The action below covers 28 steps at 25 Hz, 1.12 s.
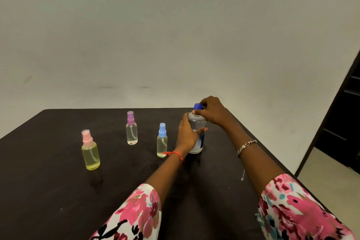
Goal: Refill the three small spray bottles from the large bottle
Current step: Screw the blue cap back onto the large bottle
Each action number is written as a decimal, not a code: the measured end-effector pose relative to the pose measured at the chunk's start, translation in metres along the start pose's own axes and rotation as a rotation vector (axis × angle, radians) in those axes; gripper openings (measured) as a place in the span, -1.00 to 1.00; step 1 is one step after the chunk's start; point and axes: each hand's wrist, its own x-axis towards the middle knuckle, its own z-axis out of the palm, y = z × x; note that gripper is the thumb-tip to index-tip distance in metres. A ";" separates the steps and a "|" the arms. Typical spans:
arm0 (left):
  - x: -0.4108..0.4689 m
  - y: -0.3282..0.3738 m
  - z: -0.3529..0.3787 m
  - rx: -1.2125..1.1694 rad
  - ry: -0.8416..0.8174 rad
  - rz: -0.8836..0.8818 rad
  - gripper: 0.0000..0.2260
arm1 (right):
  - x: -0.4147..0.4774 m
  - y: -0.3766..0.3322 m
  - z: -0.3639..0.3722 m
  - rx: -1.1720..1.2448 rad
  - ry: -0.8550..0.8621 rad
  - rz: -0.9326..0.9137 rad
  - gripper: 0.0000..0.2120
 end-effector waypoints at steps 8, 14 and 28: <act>0.000 -0.002 -0.001 -0.009 -0.026 0.012 -0.38 | 0.001 -0.003 -0.006 0.033 -0.026 -0.042 -0.52; 0.002 -0.004 0.000 0.016 -0.030 -0.019 -0.35 | 0.002 -0.003 -0.008 0.081 -0.021 -0.081 -0.74; 0.002 -0.006 0.001 0.006 -0.044 -0.022 -0.35 | -0.001 0.013 -0.011 0.165 -0.158 -0.166 -0.57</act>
